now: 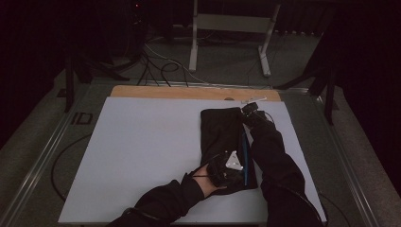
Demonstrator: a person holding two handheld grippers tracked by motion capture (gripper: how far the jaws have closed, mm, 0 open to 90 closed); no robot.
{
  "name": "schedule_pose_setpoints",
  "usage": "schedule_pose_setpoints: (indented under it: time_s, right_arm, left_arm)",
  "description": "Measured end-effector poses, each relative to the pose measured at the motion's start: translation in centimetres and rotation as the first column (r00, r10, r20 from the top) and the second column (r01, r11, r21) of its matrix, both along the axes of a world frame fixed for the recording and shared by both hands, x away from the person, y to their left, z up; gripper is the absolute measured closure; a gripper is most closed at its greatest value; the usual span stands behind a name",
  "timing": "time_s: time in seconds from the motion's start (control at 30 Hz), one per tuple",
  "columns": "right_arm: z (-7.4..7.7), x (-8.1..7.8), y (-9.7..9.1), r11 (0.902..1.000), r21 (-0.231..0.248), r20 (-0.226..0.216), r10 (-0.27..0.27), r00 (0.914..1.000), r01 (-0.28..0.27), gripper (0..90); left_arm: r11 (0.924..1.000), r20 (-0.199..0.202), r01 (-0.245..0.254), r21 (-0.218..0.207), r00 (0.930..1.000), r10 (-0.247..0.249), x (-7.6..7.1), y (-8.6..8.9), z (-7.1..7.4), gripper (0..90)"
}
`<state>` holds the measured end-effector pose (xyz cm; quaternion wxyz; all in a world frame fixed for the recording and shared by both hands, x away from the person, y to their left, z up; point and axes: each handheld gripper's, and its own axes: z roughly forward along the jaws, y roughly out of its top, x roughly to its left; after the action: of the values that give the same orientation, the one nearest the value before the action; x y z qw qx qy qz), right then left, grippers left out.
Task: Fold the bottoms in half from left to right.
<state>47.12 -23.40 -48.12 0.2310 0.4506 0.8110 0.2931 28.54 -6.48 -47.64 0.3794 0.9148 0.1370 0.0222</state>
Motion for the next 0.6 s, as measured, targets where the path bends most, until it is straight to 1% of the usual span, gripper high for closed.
schedule_pose_setpoints:
  time_s: [0.07, 0.17, 0.3, 0.33, 0.4, 0.47, 0.5, 0.57, 0.6]
  right_arm:
    - [-0.4, -0.1, 0.0, 1.0, 0.002, -0.003, -0.004, 1.0, 0.004, 88.3]
    - [-0.7, -0.2, 0.0, 1.0, 0.002, -0.003, -0.001, 1.0, 0.001, 87.9]
    - [-0.7, -0.3, -0.1, 1.0, 0.008, -0.002, -0.006, 1.0, 0.006, 87.5]
    - [-0.7, -0.3, -0.1, 1.0, 0.0, -0.001, -0.005, 1.0, 0.005, 87.3]
    - [-0.8, -0.3, 0.0, 1.0, 0.001, -0.001, -0.008, 1.0, 0.008, 85.5]
    - [-0.7, -0.4, -0.1, 0.9997, 0.02, -0.003, -0.011, 0.9999, 0.011, 76.8]
    - [-0.6, -0.4, -0.2, 0.9998, 0.02, -0.004, -0.009, 1.0, 0.009, 71.7]
    - [-0.3, -0.6, -0.2, 0.9996, 0.027, 0.006, -0.005, 1.0, 0.005, 59.0]
    - [-0.2, -0.7, -0.3, 0.9992, 0.041, 0.004, -0.002, 1.0, 0.002, 54.7]
  left_arm:
    - [1.0, -0.009, -0.001, 0.0, 1.0, 0.001, 0.1, -0.1, -0.1, 85.1]
    - [0.9999, -0.014, 0.001, 0.01, 0.9999, -0.001, 0.1, -0.4, -0.3, 85.1]
    - [0.9998, -0.016, 0.006, 0.019, 0.9999, -0.006, 0.1, -0.8, -0.6, 84.8]
    - [0.9998, -0.019, 0.008, 0.016, 0.9998, -0.007, 0.1, -0.9, -0.7, 84.8]
    - [0.9998, -0.026, 0.017, 0.015, 0.9995, -0.016, 0.1, -1.1, -0.8, 83.8]
    - [0.9995, -0.042, 0.032, 0.006, 0.9986, -0.032, 0.0, -1.0, -0.9, 79.2]
    - [0.9992, -0.048, 0.038, -0.009, 0.9981, -0.039, 0.0, -0.9, -0.8, 74.4]
    - [0.9993, -0.033, 0.031, -0.023, 0.999, -0.031, -0.3, -0.5, -0.6, 61.5]
    - [0.999, -0.032, 0.033, -0.03, 0.9989, -0.034, -0.3, -0.3, -0.4, 54.2]
